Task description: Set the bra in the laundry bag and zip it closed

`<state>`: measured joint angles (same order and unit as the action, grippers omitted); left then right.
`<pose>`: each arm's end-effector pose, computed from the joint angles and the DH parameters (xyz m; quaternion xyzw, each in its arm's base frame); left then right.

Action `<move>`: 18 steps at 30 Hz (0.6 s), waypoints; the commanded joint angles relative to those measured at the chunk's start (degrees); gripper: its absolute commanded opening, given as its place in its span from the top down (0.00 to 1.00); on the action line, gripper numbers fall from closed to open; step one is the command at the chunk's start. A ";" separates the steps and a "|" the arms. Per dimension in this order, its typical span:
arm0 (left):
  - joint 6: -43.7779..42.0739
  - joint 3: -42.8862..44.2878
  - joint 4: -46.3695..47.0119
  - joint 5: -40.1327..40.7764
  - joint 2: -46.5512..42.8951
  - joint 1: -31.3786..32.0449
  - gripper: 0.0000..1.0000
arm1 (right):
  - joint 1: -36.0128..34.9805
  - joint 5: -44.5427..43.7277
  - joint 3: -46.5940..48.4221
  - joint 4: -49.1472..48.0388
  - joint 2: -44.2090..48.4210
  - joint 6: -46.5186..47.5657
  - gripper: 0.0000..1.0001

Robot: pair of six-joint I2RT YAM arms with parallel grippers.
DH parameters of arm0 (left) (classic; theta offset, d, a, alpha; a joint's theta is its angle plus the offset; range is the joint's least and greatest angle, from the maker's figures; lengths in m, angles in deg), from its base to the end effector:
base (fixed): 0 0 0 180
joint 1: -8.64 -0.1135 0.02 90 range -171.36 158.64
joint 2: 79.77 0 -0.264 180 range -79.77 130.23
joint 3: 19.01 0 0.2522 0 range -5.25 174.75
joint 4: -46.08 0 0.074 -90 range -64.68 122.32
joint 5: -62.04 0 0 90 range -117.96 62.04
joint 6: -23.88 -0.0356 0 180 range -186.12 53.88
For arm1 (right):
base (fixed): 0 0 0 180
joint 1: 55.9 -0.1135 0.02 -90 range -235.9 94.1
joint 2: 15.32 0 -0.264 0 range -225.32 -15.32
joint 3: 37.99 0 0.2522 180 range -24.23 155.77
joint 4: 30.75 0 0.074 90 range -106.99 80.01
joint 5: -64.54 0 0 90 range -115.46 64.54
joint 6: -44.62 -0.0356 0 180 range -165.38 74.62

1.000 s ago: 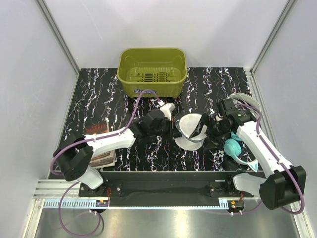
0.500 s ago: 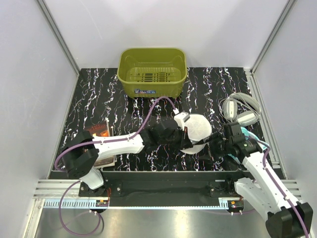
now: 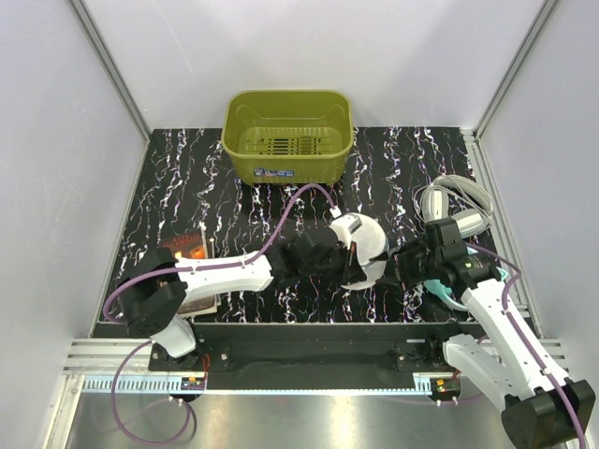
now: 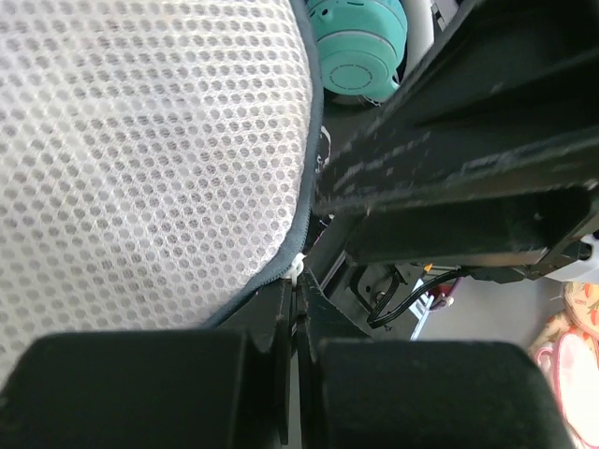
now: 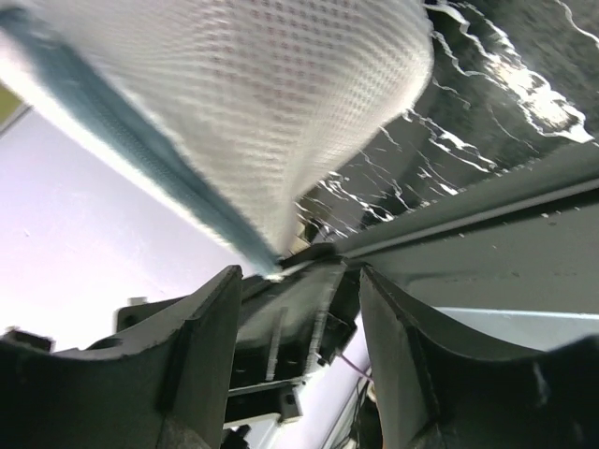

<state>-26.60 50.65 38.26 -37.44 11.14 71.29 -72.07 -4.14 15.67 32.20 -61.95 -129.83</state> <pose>0.1577 -0.3177 0.2330 0.2133 0.8332 -0.4379 0.2620 0.1396 0.0539 0.2475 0.4825 0.8081 0.3346 0.0478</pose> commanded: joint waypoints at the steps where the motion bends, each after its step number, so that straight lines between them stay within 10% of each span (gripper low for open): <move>1: -1.73 2.46 2.41 -0.10 0.14 0.19 1.00 | 0.17 -3.83 4.48 0.91 -2.06 2.09 0.39; 9: -3.05 3.60 2.50 -1.95 0.93 0.10 1.00 | 0.78 -4.80 3.96 -1.64 -7.67 5.43 0.47; 18: -5.07 3.43 -4.07 -1.87 1.29 -2.44 1.00 | 2.54 -9.89 7.20 -2.87 -10.85 15.08 1.00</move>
<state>-29.20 52.16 37.84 -39.12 12.61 70.86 -70.97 -8.60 19.54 30.69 -72.29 -121.39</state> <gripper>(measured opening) 0.012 0.040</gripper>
